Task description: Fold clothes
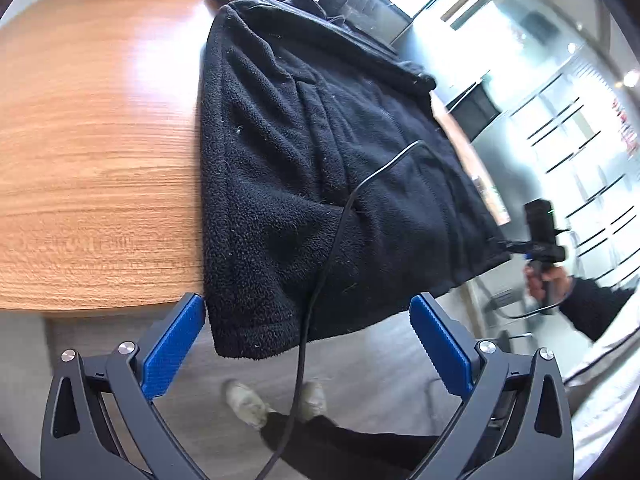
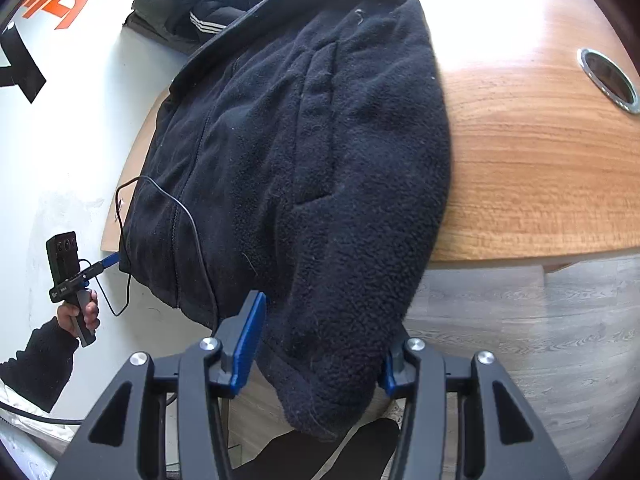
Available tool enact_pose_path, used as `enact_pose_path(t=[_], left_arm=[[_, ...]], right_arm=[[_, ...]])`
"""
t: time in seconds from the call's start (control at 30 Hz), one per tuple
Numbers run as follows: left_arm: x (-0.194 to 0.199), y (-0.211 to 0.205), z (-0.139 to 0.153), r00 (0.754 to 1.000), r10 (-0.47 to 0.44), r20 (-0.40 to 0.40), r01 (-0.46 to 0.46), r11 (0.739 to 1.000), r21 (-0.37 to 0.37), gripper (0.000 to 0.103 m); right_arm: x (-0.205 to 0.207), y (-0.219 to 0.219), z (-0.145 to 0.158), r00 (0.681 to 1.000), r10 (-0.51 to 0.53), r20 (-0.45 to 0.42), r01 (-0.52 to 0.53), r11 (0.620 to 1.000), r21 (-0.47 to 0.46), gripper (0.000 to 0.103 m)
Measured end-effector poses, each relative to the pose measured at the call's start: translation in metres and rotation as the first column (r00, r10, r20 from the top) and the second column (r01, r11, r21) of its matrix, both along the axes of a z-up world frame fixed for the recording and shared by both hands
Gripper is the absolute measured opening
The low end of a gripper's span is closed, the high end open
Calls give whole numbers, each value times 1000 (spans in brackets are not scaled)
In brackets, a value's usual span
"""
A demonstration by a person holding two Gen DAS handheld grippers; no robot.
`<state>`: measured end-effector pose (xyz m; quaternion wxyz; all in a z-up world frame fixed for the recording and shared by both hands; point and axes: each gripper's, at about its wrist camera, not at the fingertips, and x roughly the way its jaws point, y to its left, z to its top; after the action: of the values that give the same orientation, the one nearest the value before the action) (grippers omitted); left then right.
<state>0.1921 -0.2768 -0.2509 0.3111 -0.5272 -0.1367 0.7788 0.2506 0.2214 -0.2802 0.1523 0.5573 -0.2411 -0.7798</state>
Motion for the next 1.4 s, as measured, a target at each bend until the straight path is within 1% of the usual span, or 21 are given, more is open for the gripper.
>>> enact_pose_path(t=[0.07, 0.17, 0.27, 0.37, 0.43, 0.5, 0.57, 0.63, 0.67, 0.7, 0.77, 0.8, 0.83, 0.87, 0.9, 0.93, 1.0, 1.07, 1.1, 1.23, 1.4], left_arm=[[-3, -3, -1, 1000, -19, 22, 19, 999, 26, 103], [0, -11, -8, 996, -39, 84, 38, 999, 15, 103], [5, -20, -19, 994, -25, 104, 23, 999, 25, 103], [-3, -23, -28, 992, -4, 126, -5, 997, 75, 103], [-9, -19, -27, 993, -25, 116, 12, 994, 108, 103], [-15, -12, -34, 987, -44, 152, 24, 991, 132, 103], [-17, -6, -39, 987, -59, 150, 38, 990, 138, 103], [-19, 0, -41, 987, -50, 152, 33, 993, 112, 100], [-20, 3, -43, 988, -41, 152, 28, 995, 91, 91], [-19, 6, -43, 989, -41, 143, 32, 997, 64, 73], [-17, 12, -44, 991, -40, 125, 39, 999, 10, 56], [-14, 16, -40, 993, -39, 112, 42, 999, -22, 54], [-10, 22, -36, 995, -38, 95, 46, 996, -76, 52], [-8, 26, -33, 996, -35, 85, 43, 994, -100, 42], [-5, 31, -30, 997, 1, 76, 8, 992, -125, 38], [-3, 34, -28, 997, 32, 67, -22, 989, -147, 37], [1, 36, -24, 998, 42, 56, -33, 988, -151, 23], [9, 35, -16, 998, 52, 21, -48, 988, -149, 17], [12, 33, -13, 998, 56, 7, -54, 987, -150, 15], [23, 27, 6, 997, 61, -40, -66, 988, -140, 13], [29, 13, 25, 998, 29, -59, -37, 990, -134, 12]], right_arm=[[-3, -4, 0, 1000, 11, 2, -11, 1000, 8, 53], [-7, -9, 0, 1000, 27, 4, -28, 999, 20, 53], [-7, -8, 0, 999, 34, 7, -34, 999, 24, 53], [-7, -8, 0, 999, 33, 10, -34, 999, 23, 53], [-8, -9, -1, 999, 34, 12, -34, 999, 22, 53], [-9, -9, -1, 999, 37, 12, -38, 999, 20, 53], [-8, -6, -2, 999, 43, 11, -43, 999, 14, 53], [-8, -4, -4, 999, 43, 13, -43, 999, -2, 53], [-7, -3, -5, 999, 43, 14, -43, 999, -10, 53], [-7, -2, -6, 999, 43, 12, -43, 999, -16, 53], [-6, -1, -8, 999, 45, 7, -45, 999, -26, 53], [-6, -1, -9, 999, 48, 4, -47, 998, -29, 53], [-5, -1, -10, 999, 50, 1, -50, 998, -32, 51], [-5, -1, -11, 999, 53, -4, -53, 998, -25, 45], [-5, 0, -13, 999, 55, -3, -55, 998, -17, 37], [-5, 2, -15, 998, 56, -2, -56, 998, -9, 35], [-4, 3, -16, 998, 55, -8, -55, 998, -12, 26], [-1, 3, -15, 998, 57, -20, -57, 998, -16, 17], [1, 3, -13, 998, 60, -26, -60, 998, -18, 15], [11, 11, -6, 997, 59, -51, -62, 997, -44, 13], [20, 10, 3, 996, 83, -43, -85, 995, -55, 12]])
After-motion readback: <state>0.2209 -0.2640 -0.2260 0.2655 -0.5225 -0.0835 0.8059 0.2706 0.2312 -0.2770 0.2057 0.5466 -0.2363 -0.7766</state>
